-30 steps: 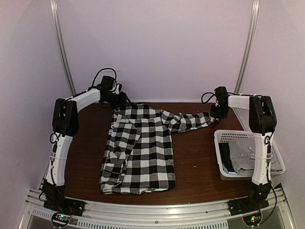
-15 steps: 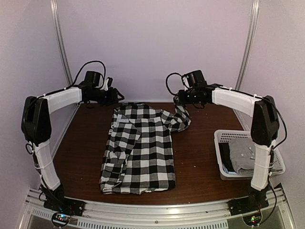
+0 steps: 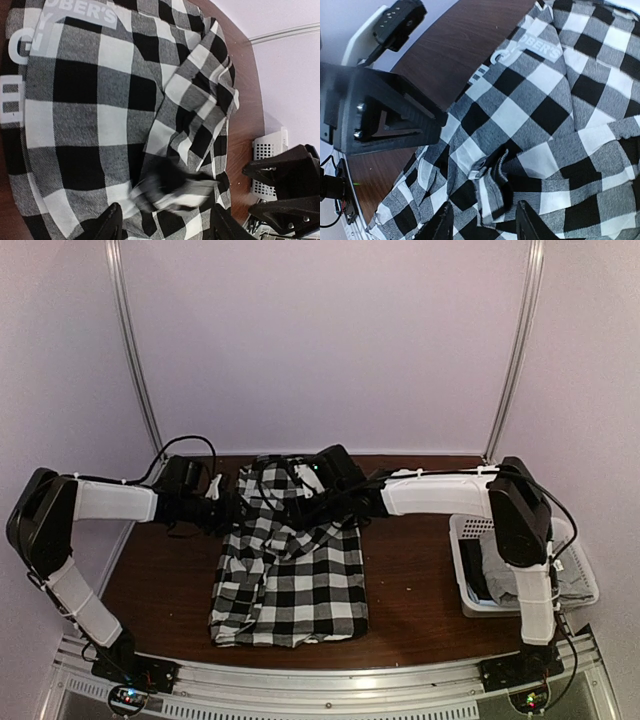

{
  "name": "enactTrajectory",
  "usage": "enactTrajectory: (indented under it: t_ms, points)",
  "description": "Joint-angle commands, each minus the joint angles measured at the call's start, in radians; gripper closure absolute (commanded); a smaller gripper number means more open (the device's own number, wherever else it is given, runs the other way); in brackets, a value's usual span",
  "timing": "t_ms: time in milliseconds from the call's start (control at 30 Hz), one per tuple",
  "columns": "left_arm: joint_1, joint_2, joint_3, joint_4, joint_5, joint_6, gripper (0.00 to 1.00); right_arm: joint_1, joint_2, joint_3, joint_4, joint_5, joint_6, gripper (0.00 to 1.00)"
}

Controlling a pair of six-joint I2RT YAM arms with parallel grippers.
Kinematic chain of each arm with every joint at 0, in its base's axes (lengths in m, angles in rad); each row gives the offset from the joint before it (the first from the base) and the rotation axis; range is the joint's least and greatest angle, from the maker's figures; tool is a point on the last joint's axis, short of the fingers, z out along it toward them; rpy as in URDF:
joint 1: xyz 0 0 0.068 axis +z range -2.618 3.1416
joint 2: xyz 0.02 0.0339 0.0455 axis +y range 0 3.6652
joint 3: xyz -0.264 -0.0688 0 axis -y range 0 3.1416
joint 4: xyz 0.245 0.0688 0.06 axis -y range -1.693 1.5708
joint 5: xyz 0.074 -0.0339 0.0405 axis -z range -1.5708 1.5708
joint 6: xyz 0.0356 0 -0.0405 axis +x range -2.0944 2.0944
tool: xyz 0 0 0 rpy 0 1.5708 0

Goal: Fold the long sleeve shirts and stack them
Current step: Place the 2/3-rectangle-folded shirt on the 1/3-folded shirt, then pick up the 1/3-folded shirt from the center of the board.

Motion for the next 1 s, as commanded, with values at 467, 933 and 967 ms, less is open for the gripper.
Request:
enactTrajectory:
  t_ms: [467, 933, 967]
  points:
    - [-0.218, 0.058, 0.07, -0.016, -0.194, -0.022, 0.36, -0.079, -0.099, -0.18, 0.01, -0.007, -0.039, 0.51]
    - [-0.445, 0.256, 0.411, -0.453, -0.686, 0.04, 0.27, -0.085, -0.129, -0.275, 0.052, 0.084, 0.011, 0.59]
    - [-0.455, 0.27, 0.439, -0.484, -0.713, 0.04, 0.26, -0.087, -0.14, -0.287, 0.061, 0.091, 0.016, 0.59]
